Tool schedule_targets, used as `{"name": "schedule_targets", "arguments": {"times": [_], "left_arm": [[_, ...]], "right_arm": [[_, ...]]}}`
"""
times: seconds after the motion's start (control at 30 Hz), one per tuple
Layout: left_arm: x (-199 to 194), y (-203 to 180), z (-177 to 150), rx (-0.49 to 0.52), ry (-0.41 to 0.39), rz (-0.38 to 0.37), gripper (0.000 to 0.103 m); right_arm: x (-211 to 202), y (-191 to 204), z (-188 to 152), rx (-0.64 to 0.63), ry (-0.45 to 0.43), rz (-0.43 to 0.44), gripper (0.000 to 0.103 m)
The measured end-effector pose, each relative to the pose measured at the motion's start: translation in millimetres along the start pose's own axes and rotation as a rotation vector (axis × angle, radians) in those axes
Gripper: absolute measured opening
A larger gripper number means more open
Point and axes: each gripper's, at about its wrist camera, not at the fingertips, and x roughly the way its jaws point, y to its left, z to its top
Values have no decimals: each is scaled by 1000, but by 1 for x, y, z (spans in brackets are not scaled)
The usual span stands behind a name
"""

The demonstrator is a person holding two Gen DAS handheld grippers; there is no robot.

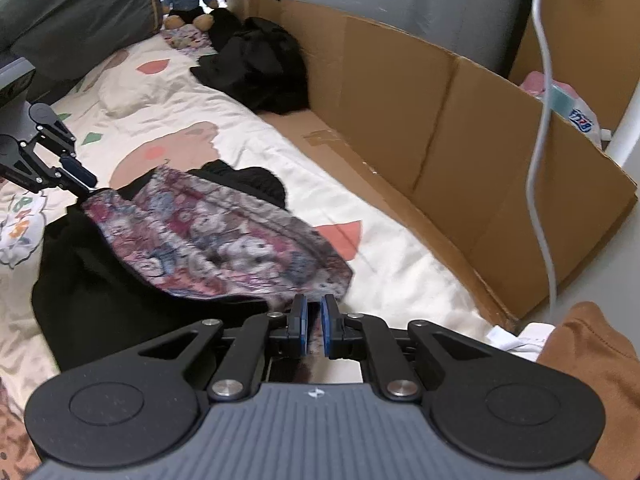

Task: Fold clothes
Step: 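Fold the held edge over the rest of the shorts with both tools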

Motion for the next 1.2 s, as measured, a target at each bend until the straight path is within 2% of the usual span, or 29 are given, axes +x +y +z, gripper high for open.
{"name": "schedule_targets", "arguments": {"times": [0.1, 0.17, 0.2, 0.3, 0.37, 0.47, 0.6, 0.7, 0.8, 0.83, 0.87, 0.97, 1.1, 1.2], "left_arm": [[5, -8, -1, 43, 24, 13, 24], [9, -14, -2, 83, 43, 31, 36], [11, -17, -3, 101, 49, 42, 37], [15, -20, -5, 124, 66, 69, 38], [16, -20, -5, 127, 69, 81, 38], [14, -18, -4, 125, 56, 77, 38], [14, -15, -3, 122, 44, 67, 37], [20, -14, -5, 136, 81, 68, 37], [20, -12, -9, 125, 91, 45, 34], [20, -10, -10, 111, 98, 27, 24], [20, -8, -10, 98, 105, 8, 13], [14, -4, -12, 74, 91, -1, 6], [6, 5, -10, 22, 59, 1, 5], [-2, 17, -3, -68, 20, 6, 5]], "right_arm": [[-4, 4, -2, -6, 22, -16, 8], [-4, 6, -6, -11, 48, -26, 10], [-3, 6, -8, -8, 58, -16, 11], [0, 12, -13, -2, 74, 17, 16], [2, 15, -14, 16, 77, 23, 26], [3, 19, -13, 36, 56, 53, 35], [8, 21, -11, 57, 40, 70, 37], [14, 20, -8, 92, 35, 77, 37], [18, 19, -8, 93, 39, 78, 27], [19, 19, -8, 89, 43, 76, 15], [20, 19, -8, 82, 49, 73, 8], [19, 17, -10, 75, 48, 69, 3], [8, 11, -10, 82, 2, 11, 2], [0, 7, -8, 86, -27, -29, 2]]}}
